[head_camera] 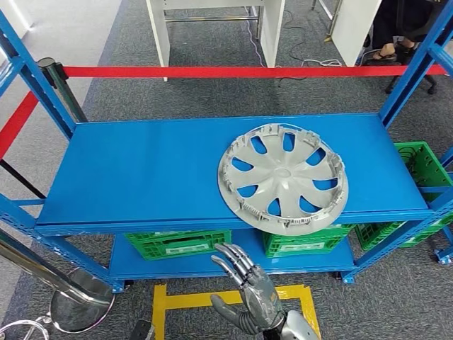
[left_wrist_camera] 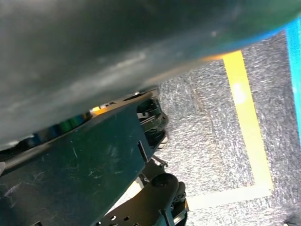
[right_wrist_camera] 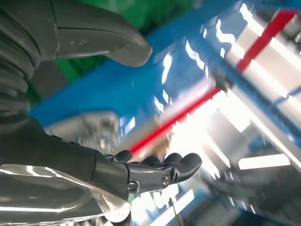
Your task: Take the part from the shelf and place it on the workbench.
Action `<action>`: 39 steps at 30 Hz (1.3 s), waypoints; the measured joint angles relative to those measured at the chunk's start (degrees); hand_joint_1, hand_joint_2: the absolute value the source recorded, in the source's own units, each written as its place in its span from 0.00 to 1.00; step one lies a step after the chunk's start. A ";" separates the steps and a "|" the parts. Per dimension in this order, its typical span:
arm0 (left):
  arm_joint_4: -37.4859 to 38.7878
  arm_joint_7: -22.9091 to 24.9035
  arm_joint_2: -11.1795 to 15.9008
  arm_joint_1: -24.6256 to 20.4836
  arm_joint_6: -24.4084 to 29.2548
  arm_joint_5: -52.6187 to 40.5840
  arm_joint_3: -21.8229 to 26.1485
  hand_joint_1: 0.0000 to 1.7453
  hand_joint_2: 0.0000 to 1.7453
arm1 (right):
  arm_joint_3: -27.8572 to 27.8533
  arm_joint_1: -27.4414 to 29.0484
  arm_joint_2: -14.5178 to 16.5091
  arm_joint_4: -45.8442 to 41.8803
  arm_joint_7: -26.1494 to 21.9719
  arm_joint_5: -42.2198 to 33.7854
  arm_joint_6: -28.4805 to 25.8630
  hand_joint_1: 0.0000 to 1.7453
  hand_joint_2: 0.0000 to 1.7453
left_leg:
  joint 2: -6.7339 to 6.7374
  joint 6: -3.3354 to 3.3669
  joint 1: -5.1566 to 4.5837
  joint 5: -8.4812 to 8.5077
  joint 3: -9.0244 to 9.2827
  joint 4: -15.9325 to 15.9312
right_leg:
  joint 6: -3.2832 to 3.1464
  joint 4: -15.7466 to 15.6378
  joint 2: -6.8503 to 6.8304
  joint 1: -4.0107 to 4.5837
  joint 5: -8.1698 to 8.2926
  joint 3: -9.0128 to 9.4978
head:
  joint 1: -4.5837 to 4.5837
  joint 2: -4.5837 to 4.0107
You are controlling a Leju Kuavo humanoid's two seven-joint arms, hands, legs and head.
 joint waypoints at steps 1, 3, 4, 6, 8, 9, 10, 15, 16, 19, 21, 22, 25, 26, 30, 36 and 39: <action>0.00 -0.44 -0.01 -0.01 -0.02 -0.26 0.01 0.00 0.00 | -1.00 0.33 0.53 -0.15 -0.10 2.31 -0.52 0.00 1.00 | 0.00 0.00 0.00 0.00 0.00 0.00 | 0.00 0.00 0.00 0.00 0.00 0.00 | 0.00 0.00; 0.00 -1.22 -0.06 -0.02 -0.02 -0.63 0.01 0.00 0.00 | -3.00 1.01 1.59 -0.39 -0.56 5.53 -0.85 0.00 1.00 | 0.00 0.00 0.00 0.00 0.00 0.00 | 0.00 0.00 0.00 0.00 0.00 0.00 | 0.00 0.00; 0.00 -1.40 -0.09 -0.03 -0.02 -0.70 0.01 0.00 0.00 | -3.78 1.35 2.01 -0.46 -0.78 6.32 -0.94 0.00 1.00 | 0.00 0.00 0.00 0.00 0.00 0.00 | 0.00 0.00 0.00 0.00 0.00 0.00 | 0.00 0.00; 0.00 -1.51 -0.12 -0.03 -0.02 -0.74 0.01 0.00 0.00 | -4.89 2.01 2.62 -0.55 -1.08 6.91 -1.05 0.00 1.00 | 0.00 0.00 0.00 0.00 0.00 0.00 | 0.00 0.00 0.00 0.00 0.00 0.01 | 0.00 0.00; 0.00 -1.53 -0.13 -0.03 -0.02 -0.74 0.01 0.00 0.00 | -5.73 2.65 3.08 -0.62 -1.23 7.09 -1.10 0.00 1.00 | 0.00 0.00 0.00 0.00 0.00 -0.01 | 0.00 0.00 0.00 0.00 0.00 0.02 | 0.00 0.00; 0.00 -1.54 -0.14 -0.03 -0.02 -0.74 0.01 0.00 0.00 | -6.08 2.92 3.26 -0.66 -1.26 7.14 -1.12 0.00 1.00 | 0.00 0.00 0.00 0.00 0.00 -0.01 | 0.00 0.00 0.00 0.00 0.00 0.02 | 0.01 0.00; 0.00 -1.55 -0.14 -0.03 -0.02 -0.74 0.01 0.00 0.00 | -6.39 3.15 3.42 -0.70 -1.28 7.20 -1.12 0.00 1.00 | 0.00 0.00 0.00 0.00 0.00 -0.01 | 0.00 0.00 0.00 0.00 0.00 0.02 | 0.00 0.00; 0.00 -1.55 -0.15 -0.04 -0.02 -0.74 0.01 0.00 0.00 | -7.47 3.89 3.98 -0.85 -1.49 7.55 -1.12 0.00 1.00 | 0.00 0.00 0.00 0.00 0.00 -0.01 | 0.00 0.00 0.00 0.00 0.00 0.02 | 0.00 0.00; 0.00 -1.55 -0.15 -0.04 -0.02 -0.74 0.01 0.00 0.00 | -7.59 3.99 4.06 -0.86 -1.52 7.58 -1.12 0.00 1.00 | 0.00 0.00 0.00 0.00 0.00 0.00 | 0.00 0.00 0.00 0.00 0.00 0.02 | 0.00 0.00; 0.00 -1.56 -0.15 -0.04 -0.02 -0.74 0.01 0.00 0.00 | -7.78 4.16 4.21 -0.86 -1.58 7.62 -1.12 0.00 1.00 | 0.00 0.00 0.00 0.00 0.00 0.00 | 0.00 0.00 0.00 0.00 0.00 0.02 | 0.00 0.00; 0.00 -1.57 -0.15 -0.04 -0.03 -0.74 0.01 0.00 0.00 | -7.94 4.25 4.30 -0.90 -1.66 7.80 -1.12 0.00 1.00 | 0.00 0.00 0.00 0.00 0.00 0.00 | 0.00 0.00 0.00 0.00 0.00 0.02 | 0.00 0.00; 0.00 -1.57 -0.15 -0.04 -0.04 -0.74 0.01 0.00 0.00 | -8.07 4.30 4.35 -0.94 -1.73 7.97 -1.12 0.00 1.00 | 0.00 0.00 0.00 0.00 0.00 0.00 | 0.00 0.00 0.00 0.00 0.00 0.02 | 0.00 0.00; 0.00 -1.63 -0.15 -0.04 -0.11 -0.74 0.03 0.00 0.00 | -8.76 4.56 4.74 -1.15 -2.21 9.11 -1.12 0.00 1.00 | 0.00 0.00 0.00 0.00 0.00 0.00 | 0.00 0.00 0.00 0.00 0.00 0.02 | 0.01 0.00; 0.00 -1.73 -0.15 -0.04 -0.16 -0.78 0.04 0.00 0.00 | -9.21 4.70 5.04 -1.23 -2.61 9.80 -1.13 0.00 1.00 | 0.00 0.00 0.00 0.00 0.00 0.00 | 0.00 0.00 0.00 0.00 0.00 0.01 | 0.01 0.00; 0.00 -2.25 -0.15 -0.04 -0.40 -1.13 0.07 0.00 0.00 | -12.79 5.42 7.42 -1.38 -6.21 13.23 -1.14 0.00 1.00 | 0.00 0.00 0.00 0.00 0.01 -0.01 | 0.00 0.00 0.00 0.00 0.00 0.00 | 0.00 0.00; 0.00 -1.57 -0.15 -0.04 -0.98 -1.99 0.08 0.00 0.00 | -19.57 7.47 11.79 -2.05 -8.30 23.74 -1.13 0.00 1.00 | 0.00 0.00 0.01 0.00 0.00 -0.01 | 0.00 0.00 0.00 0.00 0.00 0.02 | -0.01 0.00; 0.00 -1.24 -0.16 -0.03 -1.29 -2.56 0.08 0.00 0.00 | -22.84 8.40 13.91 -2.55 -8.19 31.02 -1.13 0.00 1.00 | 0.00 0.00 0.00 0.00 0.00 -0.01 | 0.00 0.00 0.00 0.00 0.00 0.03 | 0.00 0.00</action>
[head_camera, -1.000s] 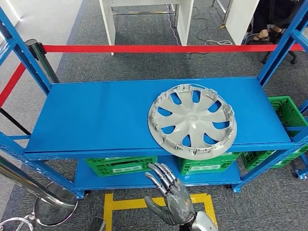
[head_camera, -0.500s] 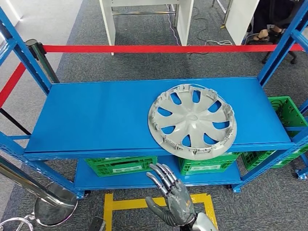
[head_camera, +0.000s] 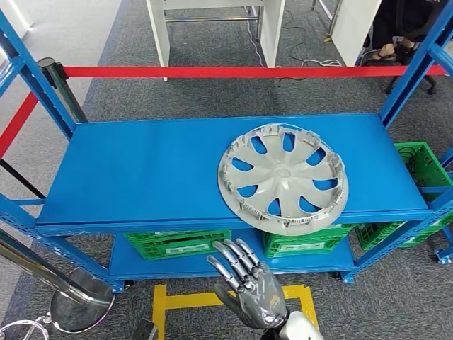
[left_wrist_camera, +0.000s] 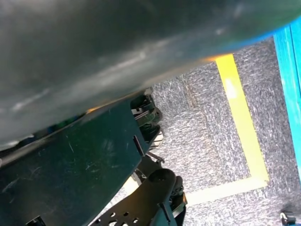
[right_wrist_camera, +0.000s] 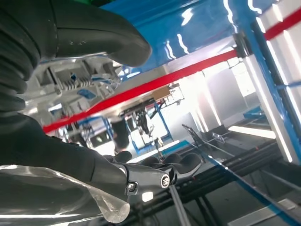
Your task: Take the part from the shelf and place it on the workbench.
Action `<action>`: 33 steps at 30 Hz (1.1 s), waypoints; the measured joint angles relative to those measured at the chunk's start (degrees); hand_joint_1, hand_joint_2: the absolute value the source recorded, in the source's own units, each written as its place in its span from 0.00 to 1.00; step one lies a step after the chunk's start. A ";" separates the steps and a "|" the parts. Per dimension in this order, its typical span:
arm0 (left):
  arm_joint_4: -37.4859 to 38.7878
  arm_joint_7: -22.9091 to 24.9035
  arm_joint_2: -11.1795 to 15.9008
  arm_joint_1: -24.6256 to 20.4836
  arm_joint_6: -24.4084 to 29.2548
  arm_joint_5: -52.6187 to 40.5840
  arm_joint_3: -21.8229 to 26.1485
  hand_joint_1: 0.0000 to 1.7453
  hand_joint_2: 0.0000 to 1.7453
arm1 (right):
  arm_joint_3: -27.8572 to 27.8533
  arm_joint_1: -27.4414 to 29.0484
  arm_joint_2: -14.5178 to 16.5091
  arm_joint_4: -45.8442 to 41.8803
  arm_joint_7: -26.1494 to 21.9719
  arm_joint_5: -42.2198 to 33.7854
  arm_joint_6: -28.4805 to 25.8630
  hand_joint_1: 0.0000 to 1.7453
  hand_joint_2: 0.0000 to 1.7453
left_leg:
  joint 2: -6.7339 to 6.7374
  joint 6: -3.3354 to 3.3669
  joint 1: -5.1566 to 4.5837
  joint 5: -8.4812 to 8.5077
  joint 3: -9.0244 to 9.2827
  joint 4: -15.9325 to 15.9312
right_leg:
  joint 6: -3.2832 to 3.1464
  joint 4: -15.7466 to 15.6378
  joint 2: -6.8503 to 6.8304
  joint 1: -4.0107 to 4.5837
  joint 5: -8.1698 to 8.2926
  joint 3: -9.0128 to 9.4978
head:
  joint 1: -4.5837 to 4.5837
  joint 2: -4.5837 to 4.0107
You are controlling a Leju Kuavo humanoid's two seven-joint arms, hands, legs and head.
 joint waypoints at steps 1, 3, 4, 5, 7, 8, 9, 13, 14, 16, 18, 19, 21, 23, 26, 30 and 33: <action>0.00 -0.12 0.00 0.02 -0.10 -0.20 0.00 0.00 0.00 | -1.10 0.33 0.59 -0.45 0.82 3.38 0.00 0.00 1.00 | 0.00 0.00 0.00 0.00 0.00 0.00 | 0.00 0.00 0.00 0.00 0.00 0.01 | 0.02 0.00; 0.00 -0.58 0.02 0.11 -0.47 -0.50 0.00 0.00 0.00 | -2.73 0.92 1.15 -2.01 5.06 10.84 0.01 0.00 1.00 | 0.00 0.00 0.00 0.00 0.00 0.00 | 0.00 0.00 0.00 0.00 0.00 0.02 | 0.04 0.00; 0.00 -0.87 0.04 0.17 -0.73 -0.62 0.00 0.00 0.00 | -3.08 1.10 1.05 -2.94 8.22 13.74 0.00 0.00 1.00 | 0.00 0.00 0.00 0.00 0.00 0.00 | 0.00 0.00 0.00 0.00 0.00 0.03 | 0.06 0.00; 0.00 -1.11 0.06 0.22 -0.97 -0.75 0.00 0.00 0.00 | -3.15 1.13 0.68 -3.79 11.41 15.59 0.00 0.00 1.00 | 0.00 0.00 -0.01 0.00 0.00 0.00 | 0.00 0.00 0.00 0.00 0.00 0.03 | 0.05 0.00; 0.00 -1.38 0.12 0.29 -1.26 -0.97 0.00 0.00 0.00 | -3.01 0.93 -0.31 -5.15 16.57 17.21 -0.01 0.00 1.00 | 0.00 0.00 -0.01 0.00 0.00 0.00 | 0.01 0.00 -0.01 -0.01 0.01 0.04 | 0.06 0.00; 0.00 -1.42 0.13 0.30 -1.30 -1.04 0.00 0.00 0.00 | -2.86 0.80 -0.83 -5.71 18.50 17.89 -0.01 0.00 1.00 | 0.00 0.00 -0.02 0.00 0.00 0.00 | 0.02 0.00 0.00 -0.01 0.01 0.04 | 0.06 0.00; 0.01 -1.43 0.14 0.31 -1.31 -1.07 0.00 0.00 0.00 | -2.60 0.67 -1.32 -6.14 20.21 18.59 -0.01 0.00 1.00 | 0.00 0.00 -0.02 0.00 0.00 0.00 | 0.03 0.00 0.00 -0.02 0.02 0.04 | 0.06 0.00; 0.00 -1.36 0.14 0.31 -1.31 -1.30 0.00 0.00 0.00 | -0.18 -0.37 -4.21 -6.87 27.95 20.92 0.01 0.00 1.00 | 0.00 0.00 -0.04 0.00 0.00 0.01 | 0.06 0.00 0.00 -0.02 0.04 0.04 | 0.04 0.00; 0.00 -1.28 0.14 0.31 -1.31 -1.41 -0.01 0.00 0.00 | 0.71 -0.93 -5.34 -6.87 30.13 21.11 0.01 0.00 1.00 | 0.00 0.00 -0.04 0.00 0.00 0.01 | 0.07 0.00 0.00 -0.02 0.05 0.04 | 0.05 0.00; 0.00 -1.13 0.14 0.31 -1.32 -1.58 -0.02 0.00 0.00 | 2.71 -2.47 -7.90 -6.75 34.70 21.27 0.01 0.00 1.00 | 0.00 0.01 -0.04 0.00 0.00 0.01 | 0.07 0.00 0.00 -0.02 0.05 0.05 | 0.05 0.00; 0.00 -1.09 0.14 0.31 -1.34 -1.63 -0.03 0.00 0.00 | 4.78 -4.20 -10.26 -6.44 38.16 21.34 0.01 0.00 1.00 | 0.00 0.01 -0.04 0.01 0.01 0.01 | 0.08 0.00 0.00 -0.03 0.06 0.05 | 0.06 0.00; 0.00 -1.08 0.14 0.31 -1.37 -1.65 -0.04 0.00 0.00 | 5.72 -5.00 -11.28 -6.24 39.40 21.38 0.01 0.00 1.00 | 0.00 0.02 -0.04 0.01 0.01 0.01 | 0.08 0.00 0.00 -0.03 0.07 0.05 | 0.06 0.00; 0.00 -1.05 0.14 0.32 -1.40 -1.71 -0.05 0.00 0.00 | 7.52 -6.48 -13.17 -5.77 41.75 21.43 0.01 0.00 1.00 | 0.00 0.02 -0.05 0.02 0.01 0.02 | 0.09 0.00 -0.01 -0.03 0.07 0.05 | 0.06 0.00; 0.00 -1.01 0.13 0.32 -1.42 -1.85 -0.08 0.00 0.00 | 9.62 -8.11 -15.08 -5.14 44.87 21.48 0.01 0.00 1.00 | 0.00 0.02 -0.06 0.02 0.01 0.02 | 0.09 0.00 -0.01 -0.03 0.08 0.05 | 0.05 0.00; 0.00 -0.93 0.12 0.33 -1.45 -2.04 -0.10 0.00 0.00 | 12.75 -10.38 -17.62 -4.01 48.76 21.50 0.01 0.00 1.00 | 0.00 0.02 -0.06 0.03 0.01 0.02 | 0.10 0.00 -0.01 -0.03 0.08 0.05 | 0.06 0.00; 0.00 -0.92 0.12 0.33 -1.50 -2.11 -0.11 0.00 0.00 | 15.52 -11.97 -19.39 -2.66 51.25 21.50 0.01 0.00 1.00 | 0.00 0.02 -0.06 0.02 0.01 0.02 | 0.10 0.00 -0.01 -0.03 0.08 0.04 | 0.04 0.00; 0.00 -0.92 0.12 0.34 -1.56 -2.12 -0.11 0.00 0.00 | 16.95 -12.64 -20.25 -1.74 52.36 21.50 0.02 0.00 1.00 | 0.00 0.02 -0.06 0.02 0.00 0.01 | 0.10 0.00 -0.02 -0.02 0.08 0.04 | 0.05 0.00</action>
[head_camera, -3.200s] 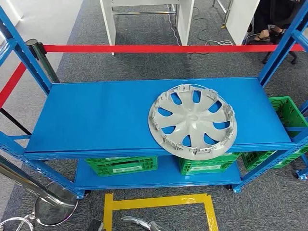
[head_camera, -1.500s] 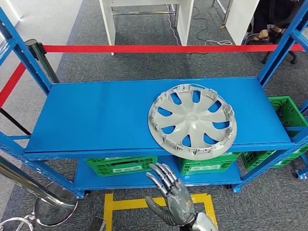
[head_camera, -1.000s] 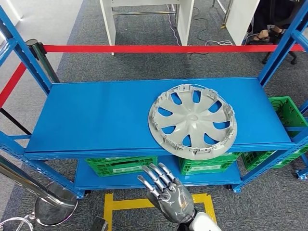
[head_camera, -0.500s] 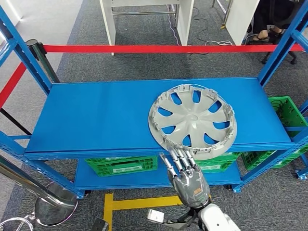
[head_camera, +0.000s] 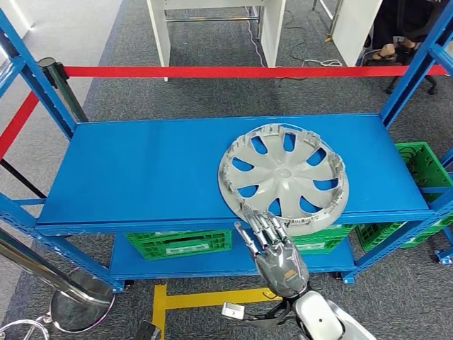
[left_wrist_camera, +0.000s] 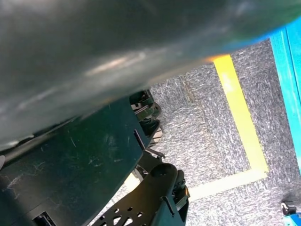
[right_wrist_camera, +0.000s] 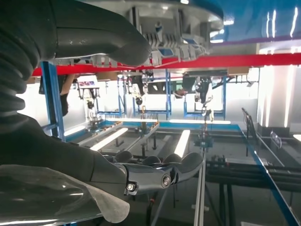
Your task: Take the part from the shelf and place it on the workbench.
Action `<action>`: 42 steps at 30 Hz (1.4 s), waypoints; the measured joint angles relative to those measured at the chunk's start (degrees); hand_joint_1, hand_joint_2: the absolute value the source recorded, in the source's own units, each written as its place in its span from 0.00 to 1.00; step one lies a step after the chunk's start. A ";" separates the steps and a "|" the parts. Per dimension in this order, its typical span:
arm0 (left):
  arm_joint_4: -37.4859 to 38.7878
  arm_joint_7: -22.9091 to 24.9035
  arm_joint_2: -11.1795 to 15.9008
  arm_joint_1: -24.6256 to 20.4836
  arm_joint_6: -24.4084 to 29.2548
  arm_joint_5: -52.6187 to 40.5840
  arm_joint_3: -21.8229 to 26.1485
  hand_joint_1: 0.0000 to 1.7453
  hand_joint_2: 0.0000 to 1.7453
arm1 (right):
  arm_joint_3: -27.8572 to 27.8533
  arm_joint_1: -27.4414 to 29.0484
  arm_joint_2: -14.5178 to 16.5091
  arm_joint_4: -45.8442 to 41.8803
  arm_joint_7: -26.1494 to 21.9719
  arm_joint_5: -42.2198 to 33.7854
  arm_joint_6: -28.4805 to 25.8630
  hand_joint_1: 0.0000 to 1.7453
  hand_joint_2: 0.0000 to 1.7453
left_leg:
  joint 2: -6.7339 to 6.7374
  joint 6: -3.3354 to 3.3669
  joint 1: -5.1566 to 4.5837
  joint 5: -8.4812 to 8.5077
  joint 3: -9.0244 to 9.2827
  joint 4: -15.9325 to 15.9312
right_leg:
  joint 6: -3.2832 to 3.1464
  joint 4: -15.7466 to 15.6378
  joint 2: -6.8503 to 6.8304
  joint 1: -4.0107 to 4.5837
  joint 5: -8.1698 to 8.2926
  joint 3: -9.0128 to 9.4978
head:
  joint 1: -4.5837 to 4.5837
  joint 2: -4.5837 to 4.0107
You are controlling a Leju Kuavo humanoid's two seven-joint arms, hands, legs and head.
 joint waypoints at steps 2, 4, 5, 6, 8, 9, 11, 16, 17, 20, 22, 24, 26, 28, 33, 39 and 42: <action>0.00 0.00 0.00 0.00 -0.03 -0.02 0.00 0.00 0.00 | 0.80 -0.33 -0.44 0.64 0.72 0.00 0.00 0.00 1.00 | 0.00 0.00 0.00 0.00 0.00 0.00 | 0.00 0.00 0.00 0.00 0.00 0.00 | 0.01 0.00; 0.00 0.00 0.00 0.01 -0.04 -0.04 0.00 0.00 0.00 | 1.51 -0.54 -0.75 1.27 1.32 0.00 0.00 0.00 1.00 | 0.00 0.00 0.00 0.00 0.00 0.00 | 0.00 0.00 0.00 0.00 0.00 0.00 | 0.01 0.00; 0.00 0.00 0.00 0.01 -0.04 -0.04 0.00 0.00 0.00 | 1.81 -0.60 -0.86 1.56 1.55 0.00 0.00 0.00 1.00 | 0.00 0.00 0.00 0.00 0.00 0.00 | 0.00 0.00 0.00 0.00 0.00 0.00 | 0.01 0.00; 0.00 0.00 0.00 0.01 -0.04 -0.04 0.00 0.00 0.00 | 2.09 -0.63 -0.95 1.84 1.71 0.00 0.00 0.00 1.00 | 0.00 0.00 0.00 0.00 0.00 0.00 | 0.00 0.00 0.00 0.00 0.00 0.00 | 0.01 0.00; 0.00 0.00 0.00 0.02 -0.04 -0.04 0.00 0.00 0.00 | 2.49 -0.65 -1.10 2.28 1.81 0.00 -0.01 0.00 1.00 | 0.00 0.00 0.00 0.00 0.00 0.00 | 0.00 0.00 0.00 0.00 0.00 0.00 | 0.00 0.00; 0.00 0.00 0.00 0.03 -0.04 -0.04 0.00 0.00 0.00 | 2.62 -0.65 -1.15 2.45 1.81 0.00 -0.01 0.00 1.00 | 0.00 0.00 0.00 0.00 0.00 0.00 | 0.00 0.00 0.00 0.00 0.00 0.00 | 0.00 0.00; 0.00 0.00 0.00 0.04 -0.03 -0.04 0.00 0.00 0.00 | 2.73 -0.62 -1.19 2.79 1.75 0.00 -0.01 0.00 1.00 | 0.00 0.00 0.00 0.00 0.00 0.00 | 0.00 0.00 0.00 0.00 0.00 0.00 | 0.00 0.00; 0.01 -0.02 -0.02 0.08 -0.06 -0.24 0.02 0.00 0.00 | 2.45 0.24 -1.19 4.08 -0.30 0.00 -0.01 0.00 1.00 | 0.00 0.00 0.00 0.00 0.00 0.00 | 0.00 0.00 -0.01 0.00 0.00 -0.01 | 0.01 0.00; 0.01 -0.02 -0.02 0.09 -0.06 -0.30 0.02 0.00 0.00 | 2.13 0.61 -1.19 4.45 -0.99 0.00 -0.01 0.00 1.00 | 0.00 0.00 0.00 0.00 0.00 0.00 | 0.00 0.00 -0.01 0.00 0.00 0.00 | 0.00 0.00; 0.01 -0.01 -0.02 0.10 -0.04 -0.44 0.02 0.00 0.00 | 0.65 1.54 -1.16 5.61 -2.83 0.00 -0.01 0.00 1.00 | 0.00 0.00 0.00 0.00 0.00 0.00 | 0.00 0.00 0.00 0.00 0.00 -0.01 | 0.01 0.00; 0.00 0.00 -0.02 0.10 -0.04 -0.54 0.02 0.00 0.00 | -0.52 1.93 -1.11 6.36 -3.59 0.00 -0.01 0.00 1.00 | 0.00 0.00 0.00 0.00 0.00 0.00 | 0.00 0.00 0.00 0.00 0.00 0.00 | 0.01 0.00; 0.00 0.05 -0.02 0.10 -0.04 -0.62 0.02 0.00 0.00 | -1.60 2.19 -1.02 7.01 -4.06 0.00 -0.01 0.00 1.00 | 0.00 0.00 0.00 0.00 0.00 0.00 | 0.00 0.00 0.00 -0.01 0.00 0.00 | 0.01 0.00; 0.00 0.26 -0.03 0.10 -0.04 -0.74 0.02 0.00 0.00 | -2.63 2.30 -0.80 7.63 -4.58 0.00 -0.01 0.00 1.00 | 0.00 0.00 0.00 0.00 0.00 0.00 | 0.01 0.00 0.00 -0.01 0.01 0.00 | 0.01 0.00; 0.00 0.50 -0.03 0.10 -0.04 -0.83 0.02 0.00 0.00 | -3.70 2.33 -0.44 8.22 -5.04 0.00 -0.01 0.00 1.00 | 0.00 0.00 0.00 0.01 0.01 0.00 | 0.01 0.00 0.00 -0.01 0.01 0.00 | 0.00 0.00; 0.00 0.69 -0.04 0.10 -0.06 -1.10 0.02 0.00 0.00 | -6.07 2.29 0.54 9.51 -5.91 0.00 -0.01 0.00 1.00 | 0.00 0.01 0.00 0.01 0.00 0.00 | 0.01 0.00 0.00 0.00 0.01 0.00 | 0.01 0.00; 0.00 0.71 -0.04 0.12 -0.08 -1.26 0.02 0.00 0.00 | -8.91 2.21 1.78 11.07 -6.51 0.00 -0.01 0.00 1.00 | 0.00 0.01 0.00 0.01 0.00 0.00 | 0.01 0.00 0.00 -0.01 0.01 0.00 | 0.01 0.00; 0.00 0.74 -0.04 0.14 -0.10 -1.32 0.02 0.00 0.00 | -10.11 2.19 2.34 11.71 -6.96 -0.13 -0.01 0.00 1.00 | 0.00 0.01 0.00 0.01 0.00 0.00 | 0.01 0.00 0.00 -0.01 0.01 0.00 | 0.01 0.00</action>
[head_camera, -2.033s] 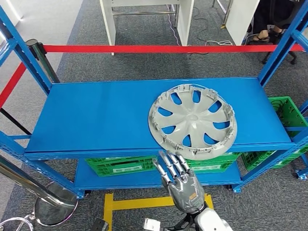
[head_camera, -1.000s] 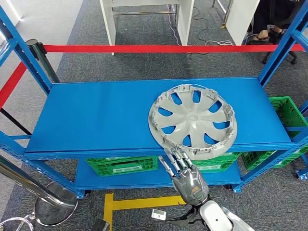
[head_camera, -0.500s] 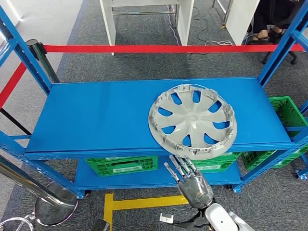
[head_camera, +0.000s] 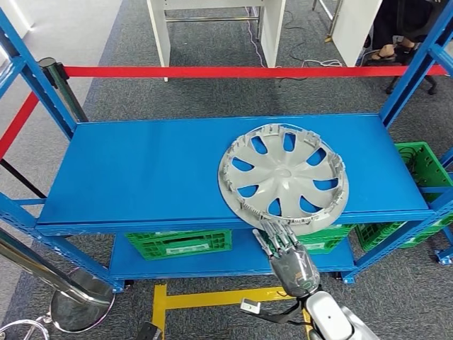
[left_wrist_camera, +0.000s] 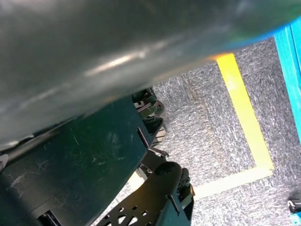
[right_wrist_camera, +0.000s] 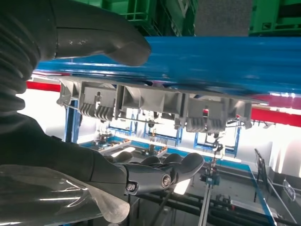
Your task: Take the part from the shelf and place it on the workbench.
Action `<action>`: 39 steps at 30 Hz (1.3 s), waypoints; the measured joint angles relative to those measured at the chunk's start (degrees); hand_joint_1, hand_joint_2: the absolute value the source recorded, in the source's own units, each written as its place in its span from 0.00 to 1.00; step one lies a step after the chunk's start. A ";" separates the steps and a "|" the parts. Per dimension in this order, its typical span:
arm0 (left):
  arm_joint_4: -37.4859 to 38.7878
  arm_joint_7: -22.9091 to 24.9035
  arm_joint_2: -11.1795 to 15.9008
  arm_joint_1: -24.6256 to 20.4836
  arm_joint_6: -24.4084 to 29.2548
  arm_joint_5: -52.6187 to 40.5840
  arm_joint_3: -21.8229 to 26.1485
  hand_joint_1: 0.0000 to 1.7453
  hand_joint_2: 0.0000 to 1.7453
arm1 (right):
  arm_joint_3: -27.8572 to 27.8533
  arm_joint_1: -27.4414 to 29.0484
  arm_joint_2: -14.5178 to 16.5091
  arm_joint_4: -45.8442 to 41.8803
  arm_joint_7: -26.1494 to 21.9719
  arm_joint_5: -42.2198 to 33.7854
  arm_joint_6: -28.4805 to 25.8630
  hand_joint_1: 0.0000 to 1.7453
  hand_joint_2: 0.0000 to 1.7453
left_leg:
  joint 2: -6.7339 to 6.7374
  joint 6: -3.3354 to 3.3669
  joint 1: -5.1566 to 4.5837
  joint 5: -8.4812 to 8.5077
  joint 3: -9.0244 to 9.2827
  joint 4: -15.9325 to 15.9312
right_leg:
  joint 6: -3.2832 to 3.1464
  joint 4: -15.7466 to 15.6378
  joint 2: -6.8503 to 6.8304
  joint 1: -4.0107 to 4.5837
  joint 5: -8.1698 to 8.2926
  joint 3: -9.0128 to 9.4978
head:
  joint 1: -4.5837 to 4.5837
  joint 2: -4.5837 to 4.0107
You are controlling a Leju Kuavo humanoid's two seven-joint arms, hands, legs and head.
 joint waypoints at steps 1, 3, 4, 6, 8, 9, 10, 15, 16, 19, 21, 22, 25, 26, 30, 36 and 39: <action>0.00 0.01 0.00 0.01 -0.01 -0.02 0.00 0.00 0.00 | -0.46 -0.01 0.22 0.26 -0.19 -0.11 0.00 0.00 1.00 | 0.00 0.00 0.00 0.00 0.00 0.00 | 0.00 0.00 0.00 0.00 0.00 0.00 | -0.01 0.00; 0.00 0.03 0.00 0.03 -0.04 -0.05 0.00 0.00 0.00 | -1.40 -0.09 0.70 0.92 -0.53 -0.31 0.00 0.00 1.00 | 0.00 0.00 0.00 0.00 0.00 0.00 | 0.00 0.00 0.00 0.00 0.00 0.00 | 0.00 0.00; 0.00 0.03 0.00 0.03 -0.07 -0.07 0.00 0.00 0.00 | -1.78 -0.16 0.91 1.29 -0.65 -0.35 0.00 0.00 1.00 | 0.00 0.00 0.00 0.00 0.00 0.00 | 0.00 0.00 0.00 0.00 0.00 0.00 | -0.01 0.00; 0.01 0.04 0.00 0.04 -0.15 -0.11 0.00 0.00 0.00 | -2.32 -0.30 1.26 1.97 -0.79 -0.37 0.00 0.00 1.00 | 0.00 0.00 0.00 0.00 0.00 0.00 | 0.00 0.00 0.00 0.00 0.00 0.00 | -0.01 0.00; 0.01 0.08 0.00 0.04 -0.21 -0.17 0.00 0.00 0.00 | -2.82 -0.48 1.57 2.57 -0.85 -0.37 0.00 0.00 1.00 | 0.00 0.00 0.00 0.00 0.00 0.00 | 0.00 0.00 0.00 0.00 0.00 0.00 | 0.00 0.00; 0.00 0.10 0.00 0.04 -0.25 -0.20 -0.01 0.00 0.00 | -3.06 -0.63 1.73 2.89 -0.88 -0.37 0.00 0.00 1.00 | 0.00 0.00 0.00 0.00 0.00 0.00 | 0.00 0.00 0.00 0.00 0.00 0.00 | 0.00 0.00; 0.00 0.13 0.00 0.04 -0.27 -0.24 -0.01 0.00 0.00 | -3.27 -0.81 1.89 3.22 -0.92 -0.37 0.00 0.00 1.00 | 0.00 0.00 0.00 0.00 0.00 0.00 | 0.00 0.00 0.00 0.00 0.00 0.00 | 0.00 0.00; 0.00 0.14 0.00 0.04 -0.29 -0.43 -0.02 0.00 0.00 | -3.97 -1.15 2.37 4.46 -1.09 -0.37 0.00 0.00 1.00 | 0.00 0.00 0.00 0.00 0.00 0.00 | 0.00 0.00 -0.01 0.00 0.00 0.00 | -0.01 0.00; 0.00 0.14 0.00 0.04 -0.29 -0.46 -0.02 0.00 0.00 | -4.06 -1.17 2.41 4.62 -1.11 -0.37 0.00 0.00 1.00 | 0.00 0.00 0.00 0.00 0.00 0.00 | 0.00 0.00 0.00 0.00 0.00 0.00 | -0.01 0.00; 0.00 0.14 0.00 0.04 -0.29 -0.55 -0.02 0.00 0.00 | -4.18 -1.26 2.51 5.03 -1.12 -0.37 0.00 0.00 1.00 | 0.00 0.00 0.00 0.00 0.00 0.00 | 0.00 0.00 -0.01 0.00 0.00 0.00 | 0.01 0.00; 0.00 0.14 0.00 0.04 -0.29 -0.55 -0.02 0.00 0.00 | -4.21 -1.28 2.57 5.22 -1.12 -0.37 0.00 0.00 1.00 | 0.00 0.00 0.00 0.00 0.00 0.00 | 0.00 0.00 0.00 0.00 0.00 0.00 | 0.00 0.00; 0.00 0.14 0.00 0.04 -0.29 -0.55 -0.02 0.00 0.00 | -4.21 -1.28 2.58 5.31 -1.12 -0.37 0.00 0.00 1.00 | 0.00 0.00 0.00 0.00 0.00 0.00 | 0.00 0.00 0.00 0.00 0.00 0.00 | 0.00 0.00; 0.01 0.14 0.00 0.05 -0.29 -0.55 -0.02 0.00 0.00 | -4.22 -1.31 2.67 5.55 -1.13 -0.37 -0.02 0.00 1.00 | 0.00 0.00 0.00 0.00 0.00 0.00 | 0.00 0.00 -0.01 0.00 0.00 0.00 | 0.00 0.00; 0.01 0.14 0.00 0.05 -0.29 -0.55 -0.02 0.00 0.00 | -4.23 -1.33 2.71 5.62 -1.13 -0.37 -0.02 0.00 1.00 | 0.00 0.00 0.00 0.00 0.00 0.00 | 0.00 0.00 0.00 0.00 0.00 0.00 | 0.00 0.00; 0.00 0.14 0.00 0.05 -0.29 -0.55 -0.02 0.00 0.00 | -4.30 -1.39 2.75 5.84 -1.13 -0.37 -0.02 0.00 1.00 | 0.00 0.01 0.00 0.01 0.00 0.00 | 0.00 0.00 0.00 0.00 0.00 0.00 | 0.00 0.00; 0.01 0.14 0.00 0.05 -0.29 -0.55 -0.02 0.00 0.00 | -4.40 -1.48 2.80 6.02 -1.14 -0.37 -0.02 0.00 1.00 | 0.00 0.01 0.00 0.01 0.00 0.00 | 0.00 0.00 0.00 0.00 0.00 0.00 | -0.01 0.00; 0.00 0.14 0.00 0.05 -0.29 -0.55 -0.02 0.00 0.00 | -4.50 -1.50 2.81 6.03 -1.14 -0.37 -0.02 0.00 1.00 | 0.00 0.01 0.00 0.01 0.00 0.00 | 0.00 0.00 -0.01 0.00 0.00 0.00 | -0.01 0.00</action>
